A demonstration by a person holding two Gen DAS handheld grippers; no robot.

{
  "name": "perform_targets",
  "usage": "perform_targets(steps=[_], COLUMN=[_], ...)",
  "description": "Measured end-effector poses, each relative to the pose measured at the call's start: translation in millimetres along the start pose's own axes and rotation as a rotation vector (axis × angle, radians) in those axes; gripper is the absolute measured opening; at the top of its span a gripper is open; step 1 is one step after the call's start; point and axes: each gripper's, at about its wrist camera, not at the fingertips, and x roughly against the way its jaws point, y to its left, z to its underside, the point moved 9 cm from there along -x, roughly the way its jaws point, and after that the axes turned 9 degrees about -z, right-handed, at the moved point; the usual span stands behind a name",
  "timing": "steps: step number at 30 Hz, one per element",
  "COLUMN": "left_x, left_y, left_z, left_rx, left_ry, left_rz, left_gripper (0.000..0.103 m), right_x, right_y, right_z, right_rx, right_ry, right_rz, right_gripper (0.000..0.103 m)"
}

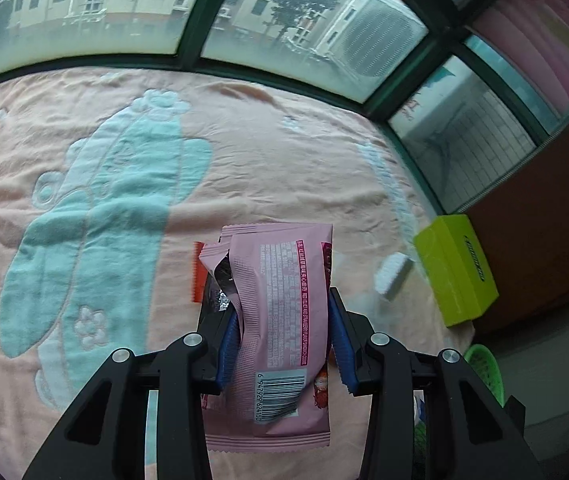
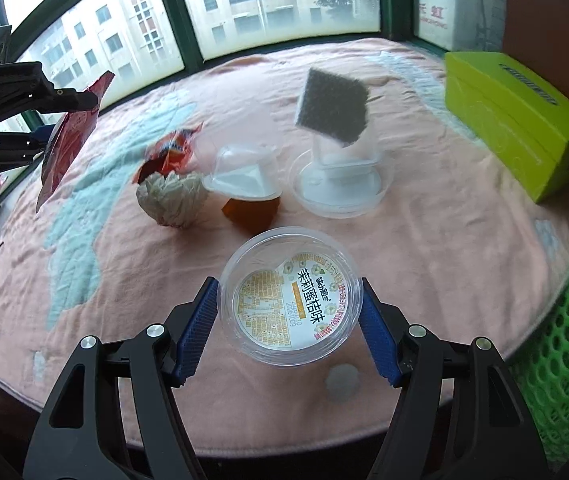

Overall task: Collect trash
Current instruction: 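Carry the wrapper and pudding cup over the wastebasket and release both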

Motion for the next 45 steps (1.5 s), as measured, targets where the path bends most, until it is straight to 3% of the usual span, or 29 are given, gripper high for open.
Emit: perform_targets(steps=[13, 26, 35, 38, 45], left_x=[9, -1, -1, -5, -22], left_y=[-149, -296, -369, -387, -417], left_z=[43, 107, 144, 159, 190], left_rx=[-0.222, -0.436, -0.547, -0.580, -0.636], left_ry=[0.049, 0.143, 0.183, 0.199, 0.247], left_rz=[0.184, 0.307, 0.380, 0.392, 0.392], left_gripper=[0.039, 0.039, 0.039, 0.039, 0.039], right_x=[104, 185, 207, 213, 233], right_y=[-87, -200, -245, -252, -262], right_z=[10, 62, 86, 91, 103], right_rx=[-0.140, -0.316, -0.396, -0.403, -0.421], right_ry=[-0.131, -0.176, -0.186, -0.193, -0.219], right_rz=[0.163, 0.383, 0.444, 0.460, 0.475], right_gripper=[0.068, 0.068, 0.069, 0.077, 0.080])
